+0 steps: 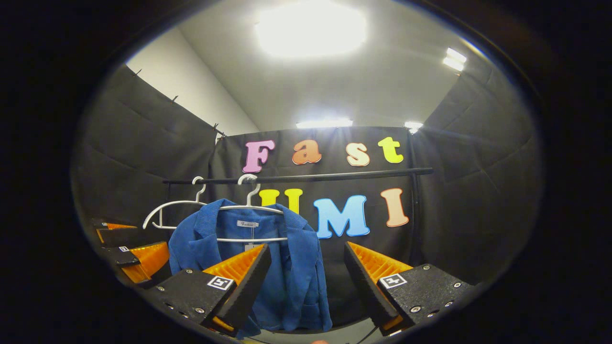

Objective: Grasp the clothes on the hanger with both hands and then place them into the laundry hamper below.

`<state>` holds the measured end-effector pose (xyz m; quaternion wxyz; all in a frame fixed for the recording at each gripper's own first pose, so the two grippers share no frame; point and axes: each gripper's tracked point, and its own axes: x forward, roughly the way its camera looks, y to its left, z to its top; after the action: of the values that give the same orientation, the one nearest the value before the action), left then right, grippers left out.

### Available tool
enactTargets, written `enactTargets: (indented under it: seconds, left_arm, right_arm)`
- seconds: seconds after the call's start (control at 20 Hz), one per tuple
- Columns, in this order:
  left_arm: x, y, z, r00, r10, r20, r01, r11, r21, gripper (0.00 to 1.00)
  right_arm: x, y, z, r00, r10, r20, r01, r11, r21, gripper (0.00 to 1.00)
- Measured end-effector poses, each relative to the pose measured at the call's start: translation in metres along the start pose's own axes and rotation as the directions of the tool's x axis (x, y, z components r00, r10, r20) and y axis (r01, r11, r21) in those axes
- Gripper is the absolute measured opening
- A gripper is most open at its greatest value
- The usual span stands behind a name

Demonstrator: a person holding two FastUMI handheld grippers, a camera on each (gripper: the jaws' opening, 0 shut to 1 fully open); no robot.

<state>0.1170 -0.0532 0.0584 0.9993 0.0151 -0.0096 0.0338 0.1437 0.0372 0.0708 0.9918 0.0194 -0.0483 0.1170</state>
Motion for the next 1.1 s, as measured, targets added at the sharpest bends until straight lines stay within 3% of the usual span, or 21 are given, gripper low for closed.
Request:
enactTargets:
  seconds: [0.25, 0.65, 1.1]
  left_arm:
    - [0.043, -0.023, -0.014, 0.999, 0.015, -0.039, -0.016, 0.999, -0.033, 0.94]
    - [0.104, -0.036, -0.05, 0.99, 0.1, -0.104, -0.103, 0.994, -0.024, 0.94]
    - [0.145, -0.029, -0.091, 0.961, 0.223, -0.164, -0.221, 0.975, 0.029, 0.94]
  right_arm:
    - [0.046, 0.0, -0.012, 0.999, 0.043, -0.016, -0.043, 0.999, -0.015, 0.95]
    - [0.105, 0.009, -0.046, 0.991, 0.124, -0.048, -0.125, 0.992, -0.019, 0.95]
    - [0.17, 0.013, -0.105, 0.982, 0.137, -0.131, -0.14, 0.99, -0.019, 0.95]
